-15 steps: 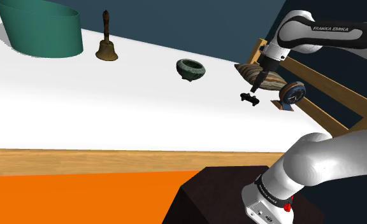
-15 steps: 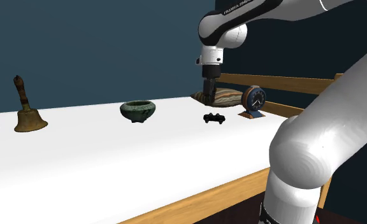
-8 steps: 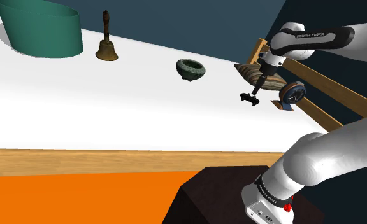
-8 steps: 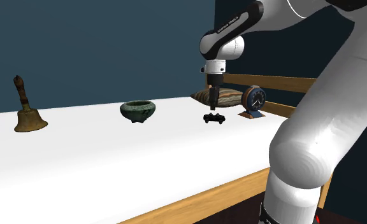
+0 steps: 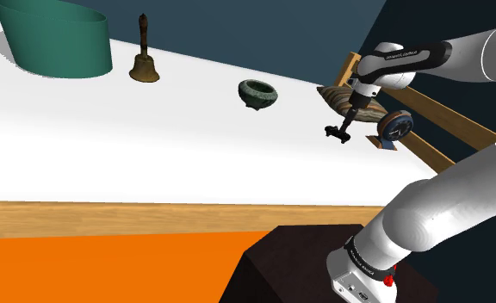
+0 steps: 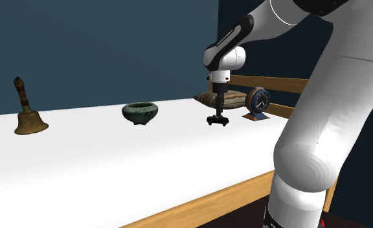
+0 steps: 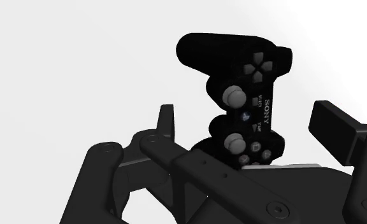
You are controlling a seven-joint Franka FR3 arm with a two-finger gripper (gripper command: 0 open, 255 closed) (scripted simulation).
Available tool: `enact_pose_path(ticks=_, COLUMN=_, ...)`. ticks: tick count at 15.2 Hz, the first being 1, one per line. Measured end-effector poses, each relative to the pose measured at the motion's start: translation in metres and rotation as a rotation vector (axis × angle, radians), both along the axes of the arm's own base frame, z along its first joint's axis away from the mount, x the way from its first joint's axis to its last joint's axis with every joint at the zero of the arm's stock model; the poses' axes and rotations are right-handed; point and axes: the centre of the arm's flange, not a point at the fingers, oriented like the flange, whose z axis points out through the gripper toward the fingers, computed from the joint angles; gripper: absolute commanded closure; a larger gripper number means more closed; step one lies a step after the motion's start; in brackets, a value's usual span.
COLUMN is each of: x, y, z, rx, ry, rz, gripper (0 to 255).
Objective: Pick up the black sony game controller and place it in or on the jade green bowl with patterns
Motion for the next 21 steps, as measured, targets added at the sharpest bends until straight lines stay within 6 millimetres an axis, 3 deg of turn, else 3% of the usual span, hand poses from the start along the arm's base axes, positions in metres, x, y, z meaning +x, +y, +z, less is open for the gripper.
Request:
enact_pose_path(ticks=4, x=-0.001, y=0.0, z=-0.023, rx=0.0, ry=0.0, rz=0.0, gripper=0)
enact_pose_path(ticks=10, x=-0.001, y=0.0, z=-0.025, rx=-0.001, ry=0.0, rz=0.0, gripper=0)
enact_pose_path(ticks=11, x=-0.001, y=0.0, z=-0.025, rx=-0.001, ry=0.0, rz=0.0, gripper=255)
enact_pose_path(ticks=21, x=-0.001, y=0.0, z=-0.025, rx=-0.001, ry=0.0, rz=0.0, gripper=255)
